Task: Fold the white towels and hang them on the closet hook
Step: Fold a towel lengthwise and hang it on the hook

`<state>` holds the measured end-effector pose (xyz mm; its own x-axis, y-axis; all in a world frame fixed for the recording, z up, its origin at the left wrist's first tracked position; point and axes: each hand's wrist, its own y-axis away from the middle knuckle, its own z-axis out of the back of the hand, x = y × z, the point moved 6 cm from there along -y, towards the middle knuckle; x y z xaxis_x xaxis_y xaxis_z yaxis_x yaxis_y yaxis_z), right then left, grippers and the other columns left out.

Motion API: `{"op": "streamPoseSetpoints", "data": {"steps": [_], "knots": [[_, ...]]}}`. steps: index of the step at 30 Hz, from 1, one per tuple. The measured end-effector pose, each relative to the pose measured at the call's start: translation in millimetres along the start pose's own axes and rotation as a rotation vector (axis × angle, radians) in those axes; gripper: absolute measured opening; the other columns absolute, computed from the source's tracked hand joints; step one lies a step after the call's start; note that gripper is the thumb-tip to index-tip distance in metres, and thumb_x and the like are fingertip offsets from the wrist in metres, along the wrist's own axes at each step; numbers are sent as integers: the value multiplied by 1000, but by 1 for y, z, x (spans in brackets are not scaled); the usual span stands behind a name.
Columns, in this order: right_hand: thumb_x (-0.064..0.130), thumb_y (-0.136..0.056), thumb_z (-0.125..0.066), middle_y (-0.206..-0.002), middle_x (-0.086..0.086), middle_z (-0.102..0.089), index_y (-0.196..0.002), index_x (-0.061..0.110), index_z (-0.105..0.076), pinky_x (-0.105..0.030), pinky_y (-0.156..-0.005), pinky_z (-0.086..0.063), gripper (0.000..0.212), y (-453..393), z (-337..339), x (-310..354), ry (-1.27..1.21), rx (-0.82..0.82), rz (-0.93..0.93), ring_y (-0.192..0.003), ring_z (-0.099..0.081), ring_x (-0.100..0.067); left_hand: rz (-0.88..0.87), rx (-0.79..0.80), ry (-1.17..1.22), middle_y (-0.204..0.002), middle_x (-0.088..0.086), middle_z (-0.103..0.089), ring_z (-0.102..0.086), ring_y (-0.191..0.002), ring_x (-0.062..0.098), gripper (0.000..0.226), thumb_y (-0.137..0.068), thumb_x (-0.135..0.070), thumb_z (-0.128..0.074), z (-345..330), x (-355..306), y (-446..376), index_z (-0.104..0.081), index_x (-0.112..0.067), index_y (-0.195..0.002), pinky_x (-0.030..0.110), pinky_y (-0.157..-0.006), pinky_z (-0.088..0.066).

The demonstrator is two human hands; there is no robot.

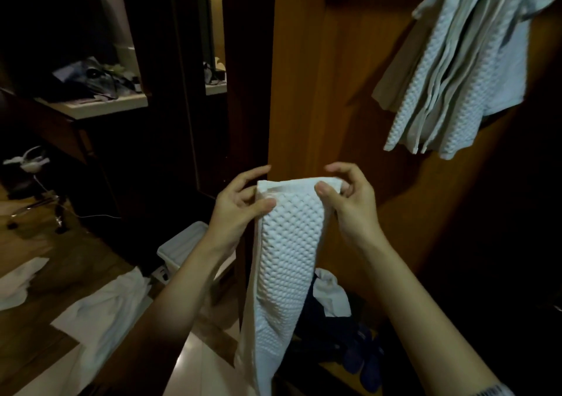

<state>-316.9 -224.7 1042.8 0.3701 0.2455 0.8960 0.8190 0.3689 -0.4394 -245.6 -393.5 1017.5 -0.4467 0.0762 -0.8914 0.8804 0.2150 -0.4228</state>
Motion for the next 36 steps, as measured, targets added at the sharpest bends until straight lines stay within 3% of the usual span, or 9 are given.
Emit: {"op": "streamPoseSetpoints", "data": {"steps": [3, 7, 16, 19, 23, 25, 29, 33, 36], "knots": [[3, -84, -65, -70, 1, -70, -93, 22, -53, -24, -49, -51, 25, -15, -23, 19, -53, 17, 54, -60, -66, -14, 178, 41, 19, -95, -9, -73, -69, -89, 6, 96, -24, -44, -94, 7, 30, 15, -56, -18, -108, 23, -74, -56], [2, -83, -67, -68, -1, -66, -90, 19, -49, -25, -49, -48, 26, -35, -35, 46, -50, -55, 111, -57, -62, -15, 301, 110, 42, -107, -12, -69, -66, -99, 3, 101, -25, -43, -94, -3, 60, 35, -52, -21, -114, 19, -78, -52], [2, -79, -72, -65, 6, -67, -83, 14, -51, -20, -54, -51, 25, -63, -14, 52, -38, -275, 124, -60, -65, -5, 272, 103, -12, -104, -13, -71, -66, -101, 8, 46, -71, -20, -80, -30, 65, 22, -58, -30, -110, 21, -78, -53], [7, -80, -73, -81, 4, -67, -101, 14, -50, -23, -67, -55, 32, -72, 0, 36, 57, -380, 43, -77, -68, -9, 320, 12, 12, -109, 0, -70, -68, -97, 13, 24, -83, -15, -67, -35, 71, 16, -64, -22, -105, 25, -76, -56], [29, -79, -73, -108, 2, -62, -137, 16, -33, -15, -68, -52, 72, -55, 5, -6, 122, -207, -166, -92, -63, -7, 380, -94, 150, -106, 9, -71, -70, -93, 22, 17, -86, -9, -62, -38, 63, 3, -65, -12, -103, 33, -77, -58], [44, -74, -73, -116, 1, -63, -135, 17, -41, -15, -65, -52, 73, -29, 2, -37, 136, -44, -308, -90, -66, -8, 378, -145, 197, -104, 10, -71, -70, -91, 23, 15, -87, -9, -62, -35, 50, -8, -65, -11, -102, 35, -78, -58], [54, -60, -80, -115, 2, -69, -119, 24, -61, -31, -82, -55, 68, 27, 0, -82, 59, 243, -484, -101, -67, -14, 415, -268, 289, -118, 18, -63, -66, -98, 28, 32, -91, -14, -58, -18, 24, -33, -58, 0, -120, 40, -81, -55], [39, -65, -81, -109, 0, -71, -113, 19, -64, -29, -74, -56, 55, 34, 2, -77, -73, 151, -361, -100, -68, -21, 419, -248, 393, -121, 13, -62, -68, -91, 20, 31, -95, -31, -51, -7, 5, -50, -61, -7, -113, 31, -70, -57], [30, -70, -75, -108, 0, -71, -108, 21, -65, -27, -72, -57, 41, 18, -2, -56, -111, 101, -241, -98, -69, -20, 353, -132, 446, -124, 14, -62, -62, -110, 26, 60, -87, -56, -47, -3, 4, -45, -56, -11, -126, 36, -83, -55]]}}
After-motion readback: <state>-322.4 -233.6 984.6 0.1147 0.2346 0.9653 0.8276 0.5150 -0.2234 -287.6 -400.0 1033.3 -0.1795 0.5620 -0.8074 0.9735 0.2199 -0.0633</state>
